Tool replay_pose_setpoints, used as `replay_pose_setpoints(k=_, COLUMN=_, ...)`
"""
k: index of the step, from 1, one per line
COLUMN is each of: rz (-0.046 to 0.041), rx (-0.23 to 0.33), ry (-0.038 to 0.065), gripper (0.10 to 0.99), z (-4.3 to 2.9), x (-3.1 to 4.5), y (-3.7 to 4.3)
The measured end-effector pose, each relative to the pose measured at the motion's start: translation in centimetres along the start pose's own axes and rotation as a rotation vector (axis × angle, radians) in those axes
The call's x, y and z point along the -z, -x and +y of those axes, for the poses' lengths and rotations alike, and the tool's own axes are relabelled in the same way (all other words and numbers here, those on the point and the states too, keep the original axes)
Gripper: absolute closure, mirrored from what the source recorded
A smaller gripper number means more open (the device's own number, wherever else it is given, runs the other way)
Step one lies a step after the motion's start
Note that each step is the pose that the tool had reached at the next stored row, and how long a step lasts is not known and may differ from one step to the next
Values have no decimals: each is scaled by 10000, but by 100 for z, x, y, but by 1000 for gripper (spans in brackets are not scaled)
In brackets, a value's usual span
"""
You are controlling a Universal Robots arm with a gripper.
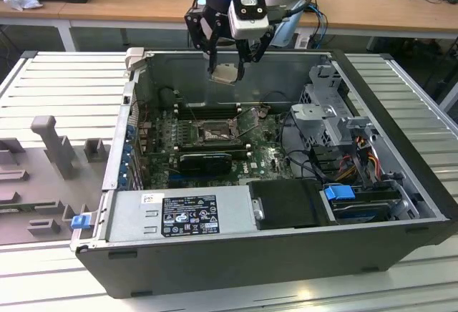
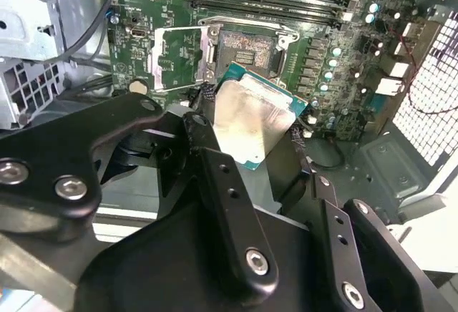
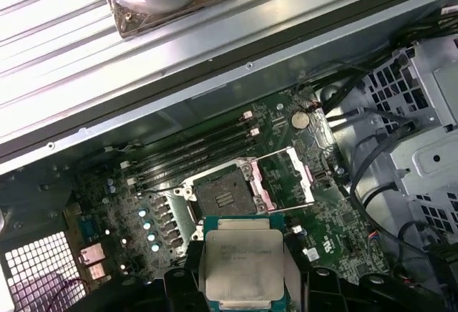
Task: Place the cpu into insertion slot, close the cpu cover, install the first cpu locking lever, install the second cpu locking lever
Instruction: 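Place the cpu into insertion slot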
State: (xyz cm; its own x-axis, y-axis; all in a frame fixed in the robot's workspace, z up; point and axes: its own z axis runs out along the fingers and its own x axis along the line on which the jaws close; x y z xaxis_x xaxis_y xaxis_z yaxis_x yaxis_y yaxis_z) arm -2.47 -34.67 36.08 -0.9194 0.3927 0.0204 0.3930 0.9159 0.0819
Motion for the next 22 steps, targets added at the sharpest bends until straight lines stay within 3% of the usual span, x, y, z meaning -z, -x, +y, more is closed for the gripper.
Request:
replay_pose_setpoints(k=11, rz=-82, rx=-1002, ry=21, gripper=557, z=-1, x=-9, y=0)
replay_pose_setpoints(k=22, rz=-208, rx=-2531, ry=52, gripper=557, z=-2, x=-23, y=1)
